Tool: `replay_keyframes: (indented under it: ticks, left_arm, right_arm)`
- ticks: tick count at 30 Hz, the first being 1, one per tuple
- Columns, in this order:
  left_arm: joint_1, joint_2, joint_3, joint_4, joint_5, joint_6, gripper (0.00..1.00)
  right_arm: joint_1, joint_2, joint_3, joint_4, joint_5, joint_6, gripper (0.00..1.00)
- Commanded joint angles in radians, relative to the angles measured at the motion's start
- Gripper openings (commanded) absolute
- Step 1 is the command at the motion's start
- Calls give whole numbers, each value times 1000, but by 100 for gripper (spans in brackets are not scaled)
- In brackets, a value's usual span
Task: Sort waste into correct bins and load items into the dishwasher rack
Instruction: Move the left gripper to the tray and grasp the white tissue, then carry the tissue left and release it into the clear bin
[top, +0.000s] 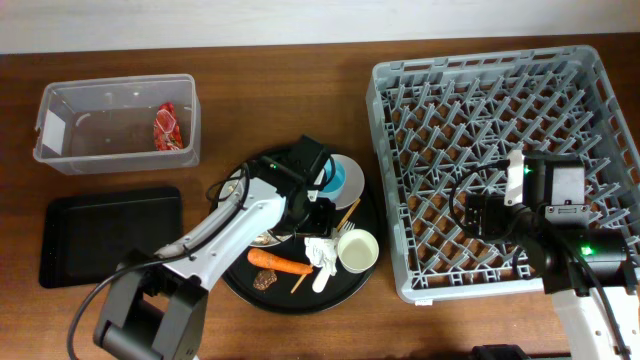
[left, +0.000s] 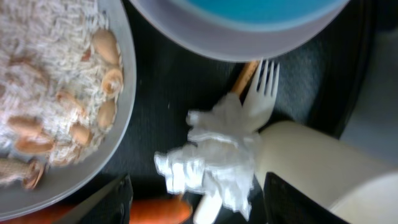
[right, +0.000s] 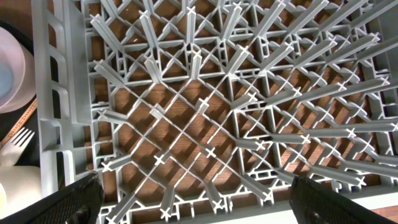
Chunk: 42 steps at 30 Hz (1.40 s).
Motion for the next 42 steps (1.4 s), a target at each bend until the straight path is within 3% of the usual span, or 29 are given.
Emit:
replay_keyframes:
  ticks: [1,9,17,20,28,32,35,37,42]
  left_arm:
    - [-3,8,-60,58,2,-6,66]
    - [-60,35,-101,159,-3,-6,56]
    - [-70,49,-92,158,-4,-5,7]
    - [-50,39,-69,140,-8,-1,0]
    - [90,-104,55,-41,-36,75,0]
    - [217,-235,109,-65,-214,97,1]
    - [352,-313,114,4,-357,97,1]
    - [479,-322,114,99,-377,97,1]
    - [633,-224,114,286,-374,97,5]
  right_arm:
    - [4,-1,21,-1,12,8,99]
    - [4,-1,21,-2,12,8,99]
    - [4,-1,21,-5,13,8,98]
    - [4,-1,21,-5,12,8,99]
    - [4,-1,21,-5,13,8,99]
    - [4,-1,21,-5,12,8,99]
    - [4,-1,21,-5,12,8,99]
    - [4,-1,21,-5,12,8,99]
    - [4,-1,21,-7,12,8,99]
